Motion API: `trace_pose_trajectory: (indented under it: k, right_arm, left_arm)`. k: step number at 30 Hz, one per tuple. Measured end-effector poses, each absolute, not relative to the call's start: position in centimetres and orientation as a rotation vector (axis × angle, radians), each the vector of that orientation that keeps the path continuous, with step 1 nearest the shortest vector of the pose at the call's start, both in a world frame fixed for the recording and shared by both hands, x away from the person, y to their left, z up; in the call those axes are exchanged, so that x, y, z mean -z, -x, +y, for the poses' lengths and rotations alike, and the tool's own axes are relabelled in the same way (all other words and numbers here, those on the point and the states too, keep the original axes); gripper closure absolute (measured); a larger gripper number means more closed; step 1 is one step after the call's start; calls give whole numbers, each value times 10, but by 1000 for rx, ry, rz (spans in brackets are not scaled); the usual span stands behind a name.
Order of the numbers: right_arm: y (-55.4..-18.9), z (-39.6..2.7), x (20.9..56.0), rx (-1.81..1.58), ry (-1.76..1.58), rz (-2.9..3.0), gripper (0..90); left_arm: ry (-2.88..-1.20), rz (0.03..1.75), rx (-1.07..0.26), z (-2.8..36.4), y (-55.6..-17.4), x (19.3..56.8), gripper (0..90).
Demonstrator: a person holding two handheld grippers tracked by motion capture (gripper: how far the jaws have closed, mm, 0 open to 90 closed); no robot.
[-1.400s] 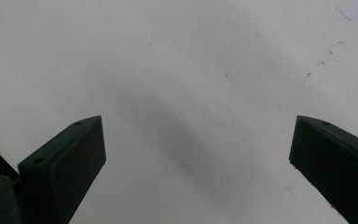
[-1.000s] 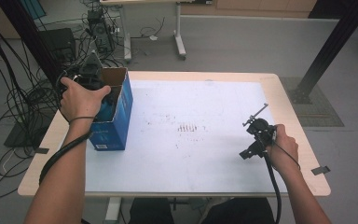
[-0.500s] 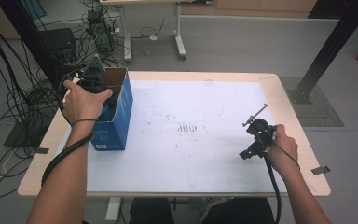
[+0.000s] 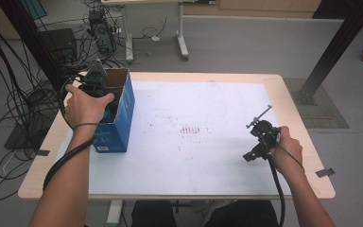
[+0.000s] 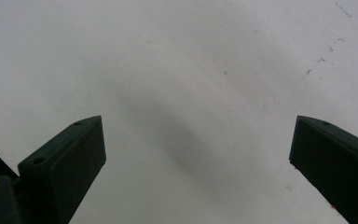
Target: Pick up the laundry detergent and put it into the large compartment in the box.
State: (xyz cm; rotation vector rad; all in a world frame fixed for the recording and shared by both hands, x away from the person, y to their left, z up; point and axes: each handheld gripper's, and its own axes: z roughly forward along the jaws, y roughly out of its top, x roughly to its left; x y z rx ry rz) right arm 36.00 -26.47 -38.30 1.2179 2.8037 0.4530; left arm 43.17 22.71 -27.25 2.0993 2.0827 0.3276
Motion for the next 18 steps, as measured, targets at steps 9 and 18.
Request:
trace_pose_trajectory:
  k: [9,18]
  right_arm:
    - [-360,-265,384,-454,-1218,2804,33]
    - [-360,-265,383,-447,-1221,2803,33]
  left_arm:
    - [-2102,2082,-331,227,-432,273,375]
    - [-2099,2082,-331,227,-432,274,374]
